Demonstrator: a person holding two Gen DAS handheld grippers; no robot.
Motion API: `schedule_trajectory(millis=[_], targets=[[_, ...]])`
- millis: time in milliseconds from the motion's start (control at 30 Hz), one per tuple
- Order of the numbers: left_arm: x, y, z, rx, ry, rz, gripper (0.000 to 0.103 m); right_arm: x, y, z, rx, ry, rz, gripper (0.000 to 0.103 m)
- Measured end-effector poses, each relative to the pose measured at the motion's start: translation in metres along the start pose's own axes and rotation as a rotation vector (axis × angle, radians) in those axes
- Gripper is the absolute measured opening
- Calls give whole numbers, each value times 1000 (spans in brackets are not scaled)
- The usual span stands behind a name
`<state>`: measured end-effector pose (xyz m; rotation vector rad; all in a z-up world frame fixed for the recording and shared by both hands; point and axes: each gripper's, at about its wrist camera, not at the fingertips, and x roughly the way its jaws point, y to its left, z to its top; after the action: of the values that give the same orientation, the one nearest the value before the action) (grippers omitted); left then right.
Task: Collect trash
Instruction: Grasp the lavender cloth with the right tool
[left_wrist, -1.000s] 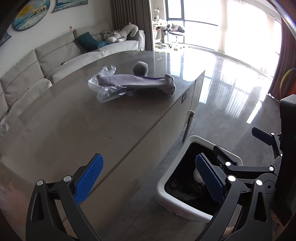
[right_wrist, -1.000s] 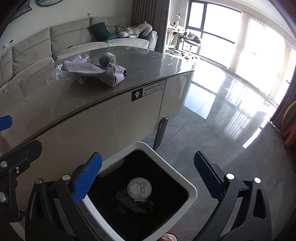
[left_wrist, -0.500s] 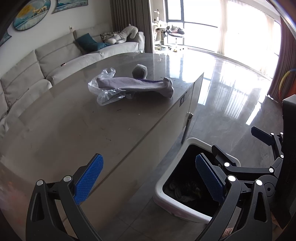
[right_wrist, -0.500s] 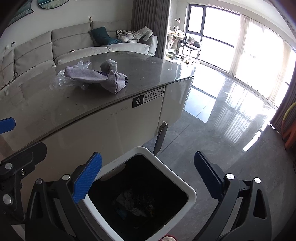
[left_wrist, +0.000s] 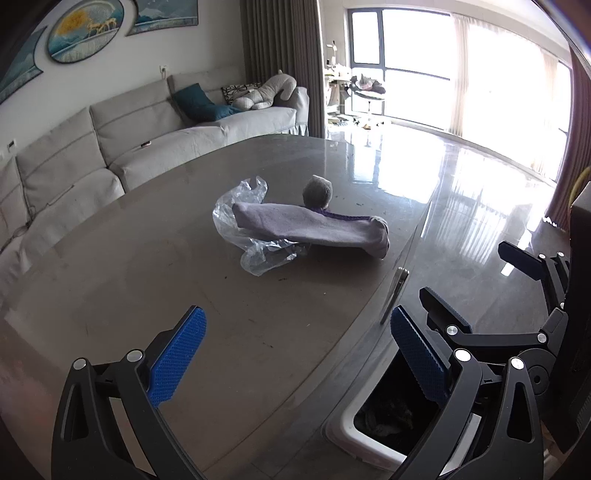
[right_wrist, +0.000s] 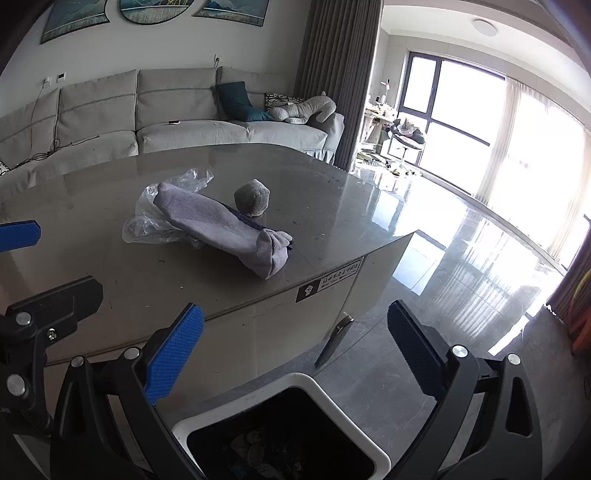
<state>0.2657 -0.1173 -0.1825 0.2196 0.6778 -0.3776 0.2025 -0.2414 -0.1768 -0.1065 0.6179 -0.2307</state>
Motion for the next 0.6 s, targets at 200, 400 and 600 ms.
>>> schedule_trajectory(millis=[200, 400, 600], targets=[[19, 16, 17, -20, -3, 30, 98, 34, 23, 24, -42, -19, 49, 99], [42, 27, 33, -33, -4, 46, 98, 78, 31, 38, -42, 7, 58, 99], [59, 41, 36, -51, 10, 54, 98, 116, 36, 40, -78, 10, 23, 99]])
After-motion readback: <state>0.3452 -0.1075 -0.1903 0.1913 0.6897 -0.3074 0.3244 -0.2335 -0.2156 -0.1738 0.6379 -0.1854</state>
